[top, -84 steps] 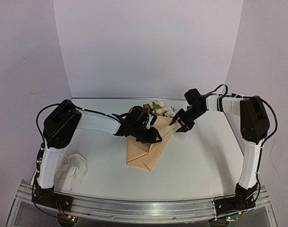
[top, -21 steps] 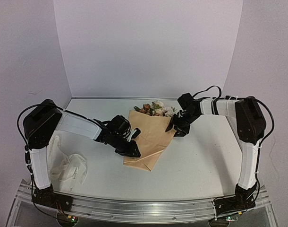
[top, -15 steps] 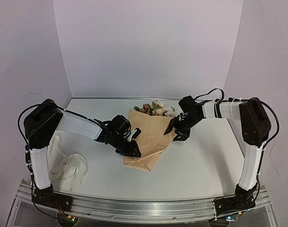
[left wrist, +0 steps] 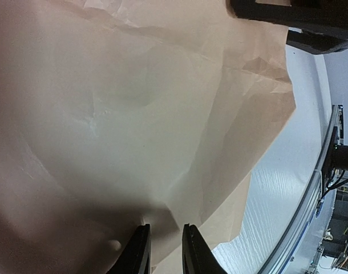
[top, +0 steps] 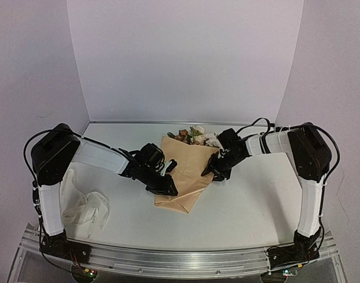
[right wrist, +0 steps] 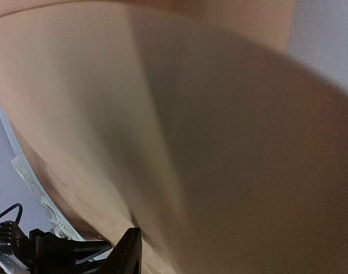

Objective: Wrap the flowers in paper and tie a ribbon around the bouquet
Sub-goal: Press the fold line of the folded bouquet.

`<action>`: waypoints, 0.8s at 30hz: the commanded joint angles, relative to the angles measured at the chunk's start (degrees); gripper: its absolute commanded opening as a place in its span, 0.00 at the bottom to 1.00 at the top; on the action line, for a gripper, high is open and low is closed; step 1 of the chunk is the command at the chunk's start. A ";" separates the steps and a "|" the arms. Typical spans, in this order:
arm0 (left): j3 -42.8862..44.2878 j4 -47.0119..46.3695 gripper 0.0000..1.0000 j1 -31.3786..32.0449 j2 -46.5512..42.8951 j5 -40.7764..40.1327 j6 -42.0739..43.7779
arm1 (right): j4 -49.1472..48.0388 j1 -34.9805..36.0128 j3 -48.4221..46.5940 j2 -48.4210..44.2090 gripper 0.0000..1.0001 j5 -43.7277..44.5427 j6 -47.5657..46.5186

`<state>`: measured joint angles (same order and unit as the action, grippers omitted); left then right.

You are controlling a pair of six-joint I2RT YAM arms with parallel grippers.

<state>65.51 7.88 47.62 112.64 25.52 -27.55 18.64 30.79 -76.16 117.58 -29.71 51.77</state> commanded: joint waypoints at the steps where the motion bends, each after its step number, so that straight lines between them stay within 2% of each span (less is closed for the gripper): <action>1: 2.78 -1.81 0.22 -0.15 -0.13 0.79 -0.98 | -0.81 0.07 -2.67 1.64 0.25 0.77 -0.84; 5: 4.05 -1.08 0.22 -0.12 -0.52 1.05 -1.21 | 5.04 -0.19 -5.75 1.60 0.03 0.85 -5.74; 6: 4.35 -0.80 0.22 -0.16 -0.71 0.99 -1.19 | 7.31 -0.39 -6.76 1.40 0.01 0.71 -7.40; 14: 5.21 0.43 0.23 -0.78 -1.19 1.31 -1.63 | 21.55 -3.07 -13.49 0.57 0.00 -2.40 -22.72; 24: 5.70 0.60 0.23 -1.37 0.60 2.39 -2.47 | 26.81 -5.35 -19.16 4.99 0.00 -4.35 -27.76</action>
<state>68.52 7.72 46.45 112.70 26.57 -29.60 41.24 25.60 -91.65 119.84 -33.22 27.60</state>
